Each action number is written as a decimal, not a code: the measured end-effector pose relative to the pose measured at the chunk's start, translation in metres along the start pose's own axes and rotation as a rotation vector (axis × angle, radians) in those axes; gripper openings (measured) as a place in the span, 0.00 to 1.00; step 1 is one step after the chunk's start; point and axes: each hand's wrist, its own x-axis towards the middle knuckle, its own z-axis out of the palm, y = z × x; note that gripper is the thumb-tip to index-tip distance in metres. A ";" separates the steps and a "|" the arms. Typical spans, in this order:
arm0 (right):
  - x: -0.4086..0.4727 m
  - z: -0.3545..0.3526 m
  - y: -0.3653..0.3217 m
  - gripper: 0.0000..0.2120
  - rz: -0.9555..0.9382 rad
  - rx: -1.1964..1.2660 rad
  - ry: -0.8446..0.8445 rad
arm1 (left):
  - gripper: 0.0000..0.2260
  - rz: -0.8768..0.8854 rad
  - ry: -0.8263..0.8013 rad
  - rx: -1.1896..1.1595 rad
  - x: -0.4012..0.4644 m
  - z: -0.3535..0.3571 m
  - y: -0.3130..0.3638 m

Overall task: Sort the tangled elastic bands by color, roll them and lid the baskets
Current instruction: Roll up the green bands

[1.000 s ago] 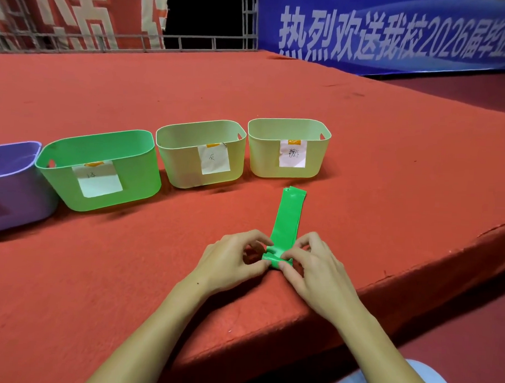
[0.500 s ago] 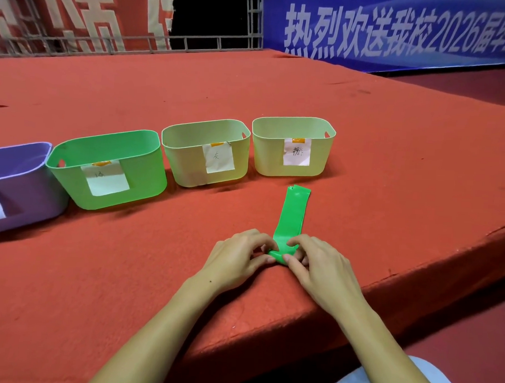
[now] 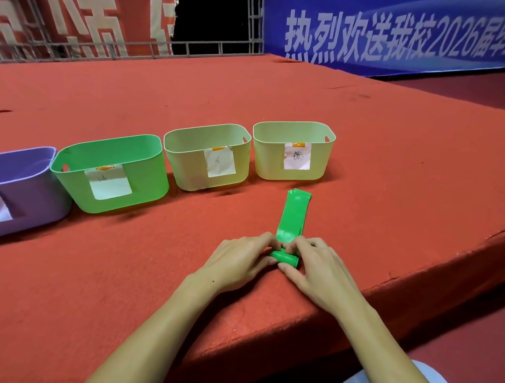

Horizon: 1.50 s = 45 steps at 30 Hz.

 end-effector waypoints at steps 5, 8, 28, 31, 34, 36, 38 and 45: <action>0.004 0.004 0.002 0.14 -0.004 -0.008 -0.003 | 0.11 -0.019 0.032 -0.049 0.005 0.000 -0.001; 0.006 0.004 0.003 0.15 -0.024 -0.038 -0.007 | 0.12 -0.023 0.039 -0.057 0.007 0.002 -0.002; 0.021 0.013 0.014 0.16 0.030 -0.119 -0.006 | 0.15 -0.054 0.048 -0.071 0.022 0.008 -0.004; 0.024 0.015 0.016 0.18 0.057 -0.117 -0.014 | 0.18 -0.057 0.071 -0.126 0.021 0.010 -0.009; 0.025 0.015 0.017 0.19 0.066 -0.129 -0.032 | 0.15 -0.067 0.125 -0.192 0.024 0.014 -0.013; 0.025 0.015 0.018 0.21 0.071 -0.129 -0.039 | 0.13 -0.068 0.147 -0.212 0.026 0.016 -0.014; 0.025 0.016 0.018 0.22 0.073 -0.139 -0.044 | 0.12 -0.071 0.159 -0.216 0.028 0.017 -0.015; 0.024 0.014 0.017 0.27 0.075 -0.099 -0.025 | 0.11 -0.066 0.125 -0.134 0.036 0.010 -0.014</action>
